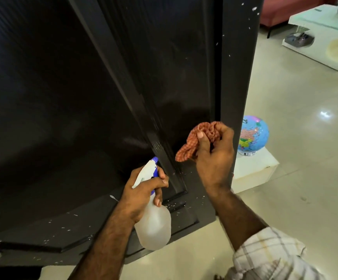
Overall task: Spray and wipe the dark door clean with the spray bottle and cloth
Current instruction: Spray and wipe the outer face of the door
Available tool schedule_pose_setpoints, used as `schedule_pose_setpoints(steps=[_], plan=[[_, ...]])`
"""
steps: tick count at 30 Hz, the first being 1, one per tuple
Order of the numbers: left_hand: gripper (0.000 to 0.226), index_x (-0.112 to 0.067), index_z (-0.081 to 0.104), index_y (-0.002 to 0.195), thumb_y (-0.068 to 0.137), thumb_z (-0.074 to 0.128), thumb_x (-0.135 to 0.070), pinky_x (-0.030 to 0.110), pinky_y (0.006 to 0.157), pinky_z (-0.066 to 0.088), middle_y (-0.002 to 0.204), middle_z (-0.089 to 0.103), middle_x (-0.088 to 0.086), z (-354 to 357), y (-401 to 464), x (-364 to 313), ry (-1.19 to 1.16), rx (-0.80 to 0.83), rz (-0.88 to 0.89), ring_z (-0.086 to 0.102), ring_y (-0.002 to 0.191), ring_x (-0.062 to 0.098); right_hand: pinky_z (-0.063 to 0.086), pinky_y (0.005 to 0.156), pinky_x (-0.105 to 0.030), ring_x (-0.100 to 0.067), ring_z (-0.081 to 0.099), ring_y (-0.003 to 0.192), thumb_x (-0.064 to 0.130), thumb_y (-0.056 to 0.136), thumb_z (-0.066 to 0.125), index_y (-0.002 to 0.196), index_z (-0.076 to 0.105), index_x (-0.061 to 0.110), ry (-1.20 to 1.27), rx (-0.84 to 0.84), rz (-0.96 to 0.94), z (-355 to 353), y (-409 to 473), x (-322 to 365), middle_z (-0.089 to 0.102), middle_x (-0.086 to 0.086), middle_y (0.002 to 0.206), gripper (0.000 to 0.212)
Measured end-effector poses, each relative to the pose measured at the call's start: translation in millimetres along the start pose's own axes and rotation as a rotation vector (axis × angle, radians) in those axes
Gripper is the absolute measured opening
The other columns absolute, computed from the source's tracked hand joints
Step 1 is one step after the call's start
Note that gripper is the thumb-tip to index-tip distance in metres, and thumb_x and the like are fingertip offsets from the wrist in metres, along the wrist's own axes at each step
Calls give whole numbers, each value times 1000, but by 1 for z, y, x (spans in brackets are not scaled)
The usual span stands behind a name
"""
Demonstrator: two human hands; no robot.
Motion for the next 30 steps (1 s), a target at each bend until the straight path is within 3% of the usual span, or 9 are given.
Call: schedule_pose_setpoints(steps=[5, 7, 12, 14, 16, 19, 24, 28, 30], plan=[[55, 3, 62, 118, 69, 77, -18, 35, 56, 51, 93, 70, 25, 6, -2, 3, -35, 18, -1, 48, 44, 22, 39, 103, -6, -9, 51, 125, 24, 106, 65, 147, 52, 6, -152, 10, -343, -1, 6, 21, 56, -15, 139, 47], [46, 6, 62, 110, 71, 75, -13, 33, 54, 50, 89, 71, 20, 11, -4, -1, -57, 47, 25, 45, 42, 24, 38, 106, -9, -11, 49, 126, 34, 110, 55, 153, 45, 8, -270, 94, -393, 2, -5, -8, 50, -22, 144, 51], [37, 7, 62, 103, 73, 74, -11, 33, 54, 50, 86, 69, 20, 12, -7, -2, -70, 64, 40, 43, 42, 25, 48, 103, -39, -35, 58, 124, 39, 110, 51, 145, 55, 2, -329, 163, 113, 4, -43, -97, 60, -24, 137, 52], [41, 4, 63, 105, 70, 74, -15, 34, 54, 51, 88, 70, 22, 11, -7, -1, -50, 66, 33, 44, 42, 23, 49, 99, -38, -38, 64, 120, 34, 110, 52, 139, 61, 6, -286, 179, 287, 4, -43, -100, 67, -19, 129, 41], [42, 2, 64, 107, 71, 75, -17, 35, 55, 51, 90, 69, 26, 10, -7, -2, -39, 60, 30, 46, 42, 22, 49, 99, -36, -28, 64, 119, 30, 109, 56, 138, 62, 12, -284, 167, 352, 6, -32, -83, 67, -11, 128, 34], [43, 1, 65, 108, 71, 75, -17, 35, 55, 51, 92, 69, 29, 13, -5, -9, -48, 54, 65, 48, 42, 20, 49, 93, -30, -16, 58, 113, 38, 110, 54, 141, 60, 13, -253, 118, 207, 5, -13, -26, 62, -5, 126, 40], [45, 0, 65, 117, 76, 79, -14, 36, 57, 52, 87, 66, 30, 20, 1, -18, -80, 13, 82, 50, 45, 20, 59, 99, -42, -22, 64, 117, 35, 107, 61, 144, 58, 13, -276, 92, -43, -2, 13, 30, 62, -8, 130, 43], [49, 1, 64, 120, 76, 78, -14, 36, 55, 52, 86, 67, 28, 23, 10, -11, -84, -7, 74, 49, 45, 22, 53, 102, -21, 3, 57, 121, 23, 102, 73, 144, 50, 9, -86, -8, -313, -6, 16, 40, 57, 8, 135, 49], [54, 3, 64, 119, 70, 77, -17, 36, 55, 52, 81, 68, 22, 25, 11, -2, -75, -4, 52, 48, 44, 23, 52, 98, -22, 0, 55, 116, 17, 101, 73, 138, 51, 9, -85, 19, -455, -2, 9, 9, 61, -8, 129, 44]])
Point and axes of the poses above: each hand's wrist, its own y-axis towards the middle knuckle, its own z-axis out of the palm, x = y × z, the point moved 5 cm from there along y, towards the middle knuckle
